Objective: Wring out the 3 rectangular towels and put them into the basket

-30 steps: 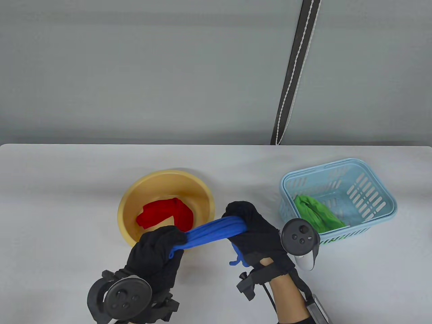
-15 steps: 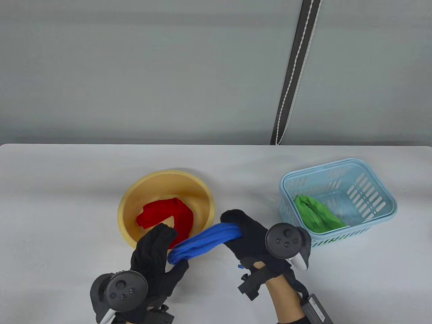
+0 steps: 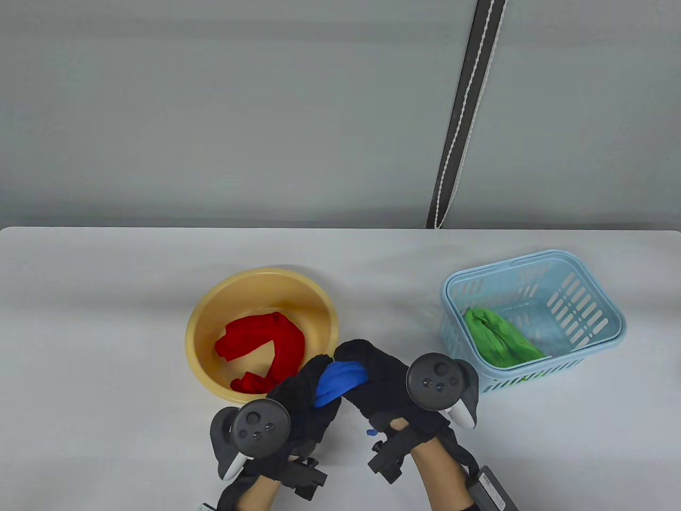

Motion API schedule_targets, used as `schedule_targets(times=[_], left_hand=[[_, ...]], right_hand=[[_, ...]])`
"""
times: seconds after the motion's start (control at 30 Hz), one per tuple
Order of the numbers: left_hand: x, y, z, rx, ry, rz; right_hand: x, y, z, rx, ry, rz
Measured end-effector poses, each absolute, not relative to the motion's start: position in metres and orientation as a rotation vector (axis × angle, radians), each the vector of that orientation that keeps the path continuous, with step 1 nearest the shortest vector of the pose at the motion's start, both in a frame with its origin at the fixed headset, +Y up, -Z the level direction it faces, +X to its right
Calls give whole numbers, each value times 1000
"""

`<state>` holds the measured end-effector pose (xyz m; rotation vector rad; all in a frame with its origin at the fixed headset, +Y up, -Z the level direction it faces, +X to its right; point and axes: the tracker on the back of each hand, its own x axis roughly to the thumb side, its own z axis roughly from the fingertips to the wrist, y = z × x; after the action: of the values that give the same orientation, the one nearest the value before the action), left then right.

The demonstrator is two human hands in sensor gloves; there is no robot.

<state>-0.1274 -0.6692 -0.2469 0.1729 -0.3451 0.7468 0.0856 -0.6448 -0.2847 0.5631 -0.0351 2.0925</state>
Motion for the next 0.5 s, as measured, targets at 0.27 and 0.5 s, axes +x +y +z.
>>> schedule_targets(times=[0.27, 0.5], left_hand=[[-124, -683, -256, 61, -390, 799], [-117, -689, -261, -42, -465, 901]], right_hand=[[105, -654, -294, 456, 70, 1841], [110, -661, -296, 422, 155, 1593]])
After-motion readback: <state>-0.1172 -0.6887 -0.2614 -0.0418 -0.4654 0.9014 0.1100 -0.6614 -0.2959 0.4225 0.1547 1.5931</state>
